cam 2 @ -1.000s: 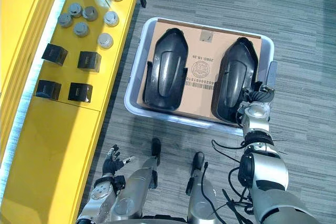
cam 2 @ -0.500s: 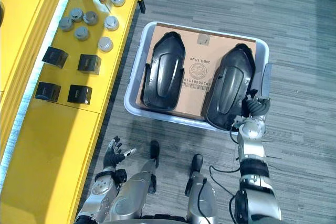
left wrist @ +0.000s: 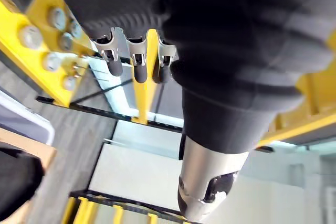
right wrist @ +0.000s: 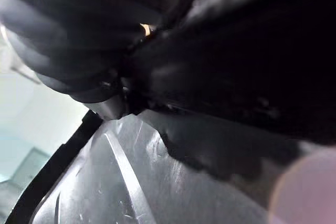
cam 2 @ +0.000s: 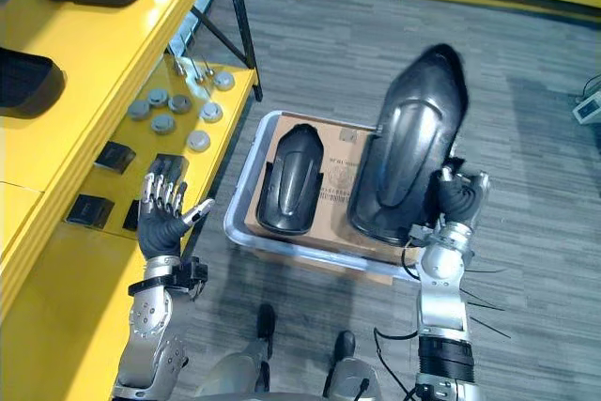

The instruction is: Walk over and take plastic housings, then place them on the shelf

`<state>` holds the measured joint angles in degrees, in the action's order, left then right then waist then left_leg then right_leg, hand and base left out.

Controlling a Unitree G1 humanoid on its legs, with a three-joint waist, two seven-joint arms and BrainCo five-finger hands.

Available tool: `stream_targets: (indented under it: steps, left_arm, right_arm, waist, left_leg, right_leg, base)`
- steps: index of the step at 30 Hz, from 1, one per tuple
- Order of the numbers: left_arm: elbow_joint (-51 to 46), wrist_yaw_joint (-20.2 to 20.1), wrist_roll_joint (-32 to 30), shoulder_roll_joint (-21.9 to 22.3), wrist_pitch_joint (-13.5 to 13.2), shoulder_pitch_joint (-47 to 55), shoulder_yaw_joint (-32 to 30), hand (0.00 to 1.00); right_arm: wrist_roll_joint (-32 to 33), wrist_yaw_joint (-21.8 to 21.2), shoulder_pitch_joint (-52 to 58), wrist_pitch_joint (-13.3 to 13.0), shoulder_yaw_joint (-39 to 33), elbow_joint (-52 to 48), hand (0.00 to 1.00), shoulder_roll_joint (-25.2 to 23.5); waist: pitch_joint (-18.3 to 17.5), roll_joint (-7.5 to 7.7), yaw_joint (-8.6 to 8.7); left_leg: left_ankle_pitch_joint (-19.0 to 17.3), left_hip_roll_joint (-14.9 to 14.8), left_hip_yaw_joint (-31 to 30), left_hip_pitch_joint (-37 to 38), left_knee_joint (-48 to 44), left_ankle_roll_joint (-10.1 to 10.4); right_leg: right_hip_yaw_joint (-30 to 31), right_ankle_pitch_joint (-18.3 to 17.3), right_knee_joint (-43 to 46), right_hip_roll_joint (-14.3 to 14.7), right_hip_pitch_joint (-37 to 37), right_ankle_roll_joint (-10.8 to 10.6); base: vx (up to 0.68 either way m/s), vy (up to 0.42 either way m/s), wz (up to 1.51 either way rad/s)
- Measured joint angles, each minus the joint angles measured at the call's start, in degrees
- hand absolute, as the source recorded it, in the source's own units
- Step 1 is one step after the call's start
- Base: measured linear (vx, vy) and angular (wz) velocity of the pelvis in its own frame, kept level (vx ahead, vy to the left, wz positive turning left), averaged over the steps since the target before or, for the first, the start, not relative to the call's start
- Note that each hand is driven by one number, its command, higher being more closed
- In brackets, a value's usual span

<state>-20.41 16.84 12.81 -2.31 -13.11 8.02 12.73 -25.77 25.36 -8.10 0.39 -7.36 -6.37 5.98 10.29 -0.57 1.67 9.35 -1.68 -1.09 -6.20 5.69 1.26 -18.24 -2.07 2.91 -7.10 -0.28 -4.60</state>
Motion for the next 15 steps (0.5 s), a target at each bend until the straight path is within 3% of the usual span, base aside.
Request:
stream_targets:
  steps: [8, 11, 15]
  left_arm:
    - [4.5, 1.1, -2.2, 0.1, 1.8, -7.4, 9.0, 0.0]
    - [8.3, 1.2, -2.0, 0.1, 3.7, -9.1, 11.5, 0.0]
    - [10.8, 2.4, -1.0, 0.3, 4.2, -11.2, 13.8, 0.0]
  right_arm:
    - [-2.1, 0.2, -0.4, 0.3, 9.4, -5.4, 1.0, -3.7]
    - [-3.1, 0.3, -1.1, 0.1, 13.8, -6.5, 1.0, -4.9]
    - [-4.1, 0.4, -1.4, 0.1, 16.6, -6.5, 1.0, -5.6]
  waist:
    - [-1.7, 0.04, -0.66]
    - [-3.2, 0.3, -0.18]
    - [-4.0, 0.85, -0.21]
  left_leg:
    - [0.0, -0.3, 1.3, 0.8, 0.2, 0.0]
    - [0.0, -0.3, 1.5, 0.8, 0.2, 0.0]
    - [0.0, -0.3, 1.6, 1.0, 0.2, 0.0]
  right_leg:
    - [1.5, 0.4, -0.1, 0.2, 0.1, 0.1]
    - [1.7, 0.6, -0.3, 0.2, 0.1, 0.1]
    - [1.9, 0.7, -0.2, 0.2, 0.2, 0.1]
  base:
    - [-0.03, 0.001, -0.09]
    - [0.0, 0.0, -0.04]
    - [0.0, 0.0, 0.0]
